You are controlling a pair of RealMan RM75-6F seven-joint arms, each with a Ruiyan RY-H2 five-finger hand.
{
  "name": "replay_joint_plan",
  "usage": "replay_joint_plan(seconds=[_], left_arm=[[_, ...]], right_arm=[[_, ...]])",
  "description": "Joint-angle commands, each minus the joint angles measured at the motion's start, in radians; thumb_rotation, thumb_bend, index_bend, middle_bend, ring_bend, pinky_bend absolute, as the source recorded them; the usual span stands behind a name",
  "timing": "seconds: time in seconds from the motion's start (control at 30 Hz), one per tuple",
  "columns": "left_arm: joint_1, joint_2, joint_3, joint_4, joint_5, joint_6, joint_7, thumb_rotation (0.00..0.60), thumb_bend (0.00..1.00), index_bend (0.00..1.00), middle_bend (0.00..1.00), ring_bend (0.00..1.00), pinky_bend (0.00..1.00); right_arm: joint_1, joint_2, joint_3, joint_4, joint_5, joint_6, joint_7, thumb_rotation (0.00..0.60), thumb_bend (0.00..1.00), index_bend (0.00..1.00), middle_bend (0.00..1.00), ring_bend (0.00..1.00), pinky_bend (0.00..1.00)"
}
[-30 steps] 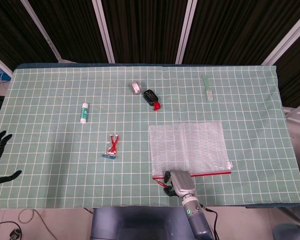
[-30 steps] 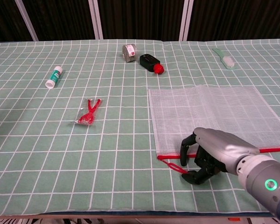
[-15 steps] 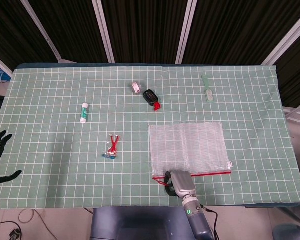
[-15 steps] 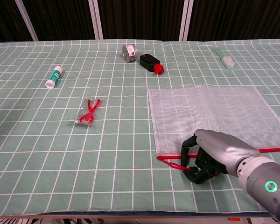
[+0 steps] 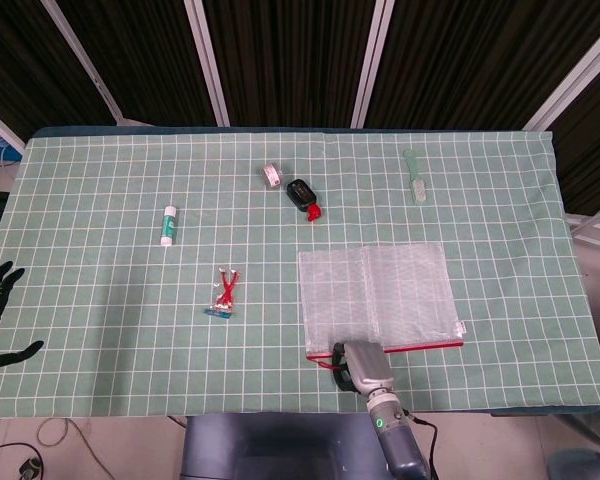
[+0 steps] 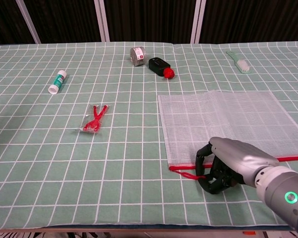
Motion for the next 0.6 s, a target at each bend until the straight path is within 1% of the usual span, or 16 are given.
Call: replay_joint_plan(seconds=[0.03, 0.23, 0.37, 0.6], left_arm=[[0.0, 0.0, 0.0, -0.001, 0.0, -0.001, 0.0, 0.6, 0.0, 0.0, 0.0, 0.0, 0.0], [0.0, 0.001, -0.001, -0.003, -0.003, -0.002, 0.001, 0.6, 0.0, 0.0, 0.0, 0.0, 0.0], [-0.001, 0.001, -0.001, -0.005, -0.008, -0.005, 0.004, 0.6, 0.0, 0.0, 0.0, 0.0, 0.0], [-0.002, 0.0, -0.006, -0.009, -0.014, -0.006, 0.025, 0.6, 0.0, 0.0, 0.0, 0.0, 0.0]], right_arm=[[-0.001, 0.002, 0.0, -0.002, -0.001, -0.001, 0.001, 0.6, 0.53, 0.61, 1.0, 1.0, 1.0], [-0.001, 0.007, 0.003, -0.011, -0.02, 0.002, 0.009, 0.6, 0.54, 0.65, 1.0, 1.0, 1.0], [0.001, 0.014, 0.011, -0.028, -0.041, 0.009, 0.016, 0.6, 0.54, 0.66, 1.0, 1.0, 1.0], [0.017, 0.049, 0.058, -0.089, -0.069, 0.029, 0.007, 0.6, 0.55, 0.66, 1.0, 1.0, 1.0]])
